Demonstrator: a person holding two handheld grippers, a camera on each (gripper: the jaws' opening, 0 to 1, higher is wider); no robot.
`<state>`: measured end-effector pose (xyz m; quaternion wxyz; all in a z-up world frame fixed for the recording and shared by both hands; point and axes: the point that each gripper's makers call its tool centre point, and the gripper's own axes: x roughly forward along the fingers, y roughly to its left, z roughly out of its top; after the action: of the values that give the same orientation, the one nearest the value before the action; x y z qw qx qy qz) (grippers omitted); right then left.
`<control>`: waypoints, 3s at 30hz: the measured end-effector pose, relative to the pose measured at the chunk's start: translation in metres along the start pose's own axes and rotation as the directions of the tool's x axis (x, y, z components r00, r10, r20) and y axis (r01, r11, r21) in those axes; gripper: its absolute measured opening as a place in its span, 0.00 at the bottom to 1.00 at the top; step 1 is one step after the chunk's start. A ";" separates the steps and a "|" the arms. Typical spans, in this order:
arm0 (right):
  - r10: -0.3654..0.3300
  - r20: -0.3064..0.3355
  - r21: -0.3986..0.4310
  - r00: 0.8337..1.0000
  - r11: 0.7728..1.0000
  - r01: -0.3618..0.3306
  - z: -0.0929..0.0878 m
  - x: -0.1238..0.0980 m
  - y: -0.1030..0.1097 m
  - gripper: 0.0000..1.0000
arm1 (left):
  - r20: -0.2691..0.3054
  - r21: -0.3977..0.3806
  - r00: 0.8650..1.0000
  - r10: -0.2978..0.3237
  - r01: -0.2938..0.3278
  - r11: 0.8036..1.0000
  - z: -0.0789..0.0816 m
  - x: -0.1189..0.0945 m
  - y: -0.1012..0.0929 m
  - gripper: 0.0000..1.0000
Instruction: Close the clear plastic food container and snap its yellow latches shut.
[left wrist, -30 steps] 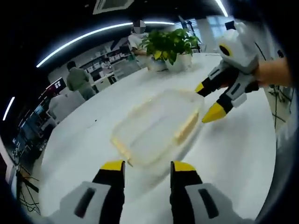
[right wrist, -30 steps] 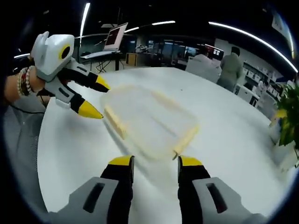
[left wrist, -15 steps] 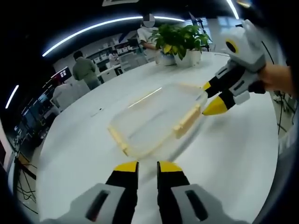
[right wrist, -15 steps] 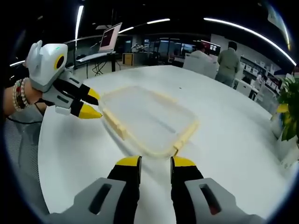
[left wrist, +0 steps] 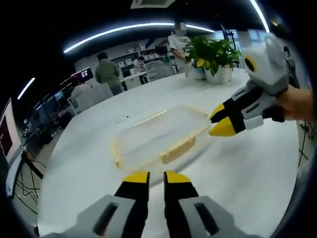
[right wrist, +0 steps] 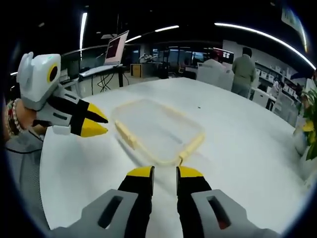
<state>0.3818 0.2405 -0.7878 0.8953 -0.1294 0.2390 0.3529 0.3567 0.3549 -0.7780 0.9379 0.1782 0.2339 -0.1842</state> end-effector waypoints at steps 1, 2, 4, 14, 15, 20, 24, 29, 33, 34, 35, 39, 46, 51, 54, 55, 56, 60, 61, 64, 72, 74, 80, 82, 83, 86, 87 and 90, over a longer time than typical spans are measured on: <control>-0.004 -0.003 -0.013 1.000 1.000 0.004 0.001 0.003 -0.001 0.15 | -0.007 -0.002 1.000 0.000 0.000 1.000 -0.001 0.000 0.001 0.04; -0.008 -0.004 -0.021 1.000 1.000 0.008 0.002 0.005 -0.001 0.15 | -0.014 -0.005 1.000 -0.002 0.002 1.000 -0.003 0.000 0.001 0.05; -0.013 -0.005 -0.022 1.000 1.000 0.013 0.004 0.008 -0.004 0.16 | -0.017 -0.007 1.000 -0.002 0.002 1.000 -0.004 0.000 0.001 0.05; -0.046 0.082 0.009 0.996 0.999 0.045 0.014 -0.016 -0.022 0.14 | -0.018 -0.039 1.000 -0.007 0.006 0.999 -0.008 0.002 0.000 0.08; -0.040 0.078 0.017 0.996 0.999 0.038 0.013 -0.018 -0.024 0.15 | -0.017 -0.042 1.000 -0.006 0.005 0.999 -0.008 0.003 0.000 0.09; -0.029 0.051 0.013 0.998 1.000 0.028 0.005 -0.016 -0.024 0.18 | -0.042 -0.098 0.999 0.017 -0.021 0.995 -0.019 0.009 0.007 0.11; -0.018 0.031 0.004 0.999 1.000 0.017 0.003 -0.007 -0.021 0.19 | -0.033 -0.240 0.996 0.081 -0.086 0.967 -0.021 0.017 0.029 0.11; -0.006 0.019 -0.014 1.000 1.000 0.006 0.007 0.003 -0.018 0.18 | -0.043 -0.211 0.996 0.080 -0.087 0.973 -0.017 0.026 0.041 0.10; 0.003 0.019 -0.022 1.000 1.000 -0.003 0.011 0.010 -0.016 0.17 | -0.038 -0.199 0.997 0.072 -0.079 0.977 -0.011 0.034 0.048 0.11; 0.002 0.019 -0.022 1.000 1.000 -0.002 0.012 0.012 -0.016 0.17 | -0.032 -0.197 0.997 0.071 -0.076 0.977 -0.008 0.037 0.051 0.10; 0.003 0.018 -0.023 1.000 1.000 -0.003 0.014 0.015 -0.017 0.16 | -0.031 -0.190 0.997 0.068 -0.073 0.979 -0.006 0.040 0.053 0.10; -0.016 0.008 -0.028 1.000 0.999 0.016 0.020 0.025 -0.026 0.17 | -0.034 -0.150 0.998 0.059 -0.064 0.987 0.001 0.054 0.060 0.10; -0.020 0.005 -0.015 1.000 1.000 0.020 0.020 0.023 -0.029 0.17 | -0.017 -0.128 0.999 0.048 -0.050 0.990 0.007 0.055 0.067 0.11; -0.039 0.014 0.019 0.999 0.999 0.039 0.022 0.011 -0.030 0.20 | 0.027 -0.100 0.999 0.031 -0.028 0.995 0.020 0.037 0.064 0.17; -0.050 0.034 0.031 0.998 0.998 0.049 0.030 -0.002 -0.028 0.22 | 0.062 -0.094 0.998 0.022 -0.016 0.995 0.030 0.020 0.061 0.20; -0.055 0.049 0.033 0.997 0.998 0.054 0.035 -0.009 -0.027 0.23 | 0.074 -0.096 0.997 0.008 -0.001 0.995 0.032 0.015 0.058 0.20; -0.058 0.058 0.034 0.997 0.998 0.056 0.039 -0.014 -0.025 0.24 | 0.078 -0.086 0.997 -0.014 0.021 0.996 0.034 0.009 0.054 0.20; -0.096 0.092 0.055 0.991 0.994 0.091 0.051 -0.039 -0.021 0.28 | 0.080 -0.041 0.996 -0.039 0.042 0.998 0.035 -0.020 0.053 0.24; -0.098 0.103 0.061 0.990 0.994 0.092 0.054 -0.044 -0.019 0.29 | 0.087 -0.042 0.995 -0.040 0.044 0.998 0.037 -0.027 0.055 0.26; -0.080 0.125 0.096 0.989 0.993 0.068 0.061 -0.059 -0.008 0.36 | 0.113 -0.068 0.993 -0.043 0.051 0.996 0.040 -0.050 0.060 0.48; -0.125 0.172 0.088 0.977 0.990 0.111 0.062 -0.107 0.026 0.52 | 0.198 -0.135 0.980 -0.025 0.053 0.989 0.033 -0.126 0.072 0.74; -0.117 0.188 0.086 0.975 0.991 0.102 0.056 -0.120 0.038 0.58 | 0.187 -0.143 0.982 -0.019 0.047 0.989 0.024 -0.139 0.076 0.76; -0.230 0.236 0.115 0.944 0.971 0.207 0.054 -0.166 0.046 0.58 | 0.172 -0.201 0.985 0.025 0.010 0.979 -0.007 -0.189 0.087 0.82; -0.244 0.265 0.147 0.933 0.966 0.211 0.056 -0.178 0.052 0.59 | 0.208 -0.203 0.978 0.033 0.010 0.979 -0.008 -0.203 0.088 0.83; -0.242 0.267 0.154 0.933 0.966 0.207 0.054 -0.185 0.057 0.59 | 0.251 -0.204 0.966 0.061 -0.008 0.979 -0.007 -0.212 0.092 0.85; -0.333 0.343 0.155 0.878 0.942 0.297 0.057 -0.209 0.059 0.48 | 0.225 -0.204 0.969 0.105 -0.059 0.977 -0.026 -0.221 0.093 0.84; -0.355 0.357 0.150 0.864 0.935 0.323 0.055 -0.218 0.063 0.46 | 0.219 -0.180 0.967 0.130 -0.091 0.979 -0.034 -0.224 0.095 0.83; -0.357 0.368 0.130 0.859 0.934 0.332 0.049 -0.227 0.077 0.56 | 0.407 -0.122 0.906 0.112 -0.068 0.990 -0.006 -0.236 0.084 0.84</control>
<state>0.2002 0.1859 -0.6335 0.9768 -0.0702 0.0420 0.1980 0.1959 0.4926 -0.6430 0.9816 0.0961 0.0312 -0.1617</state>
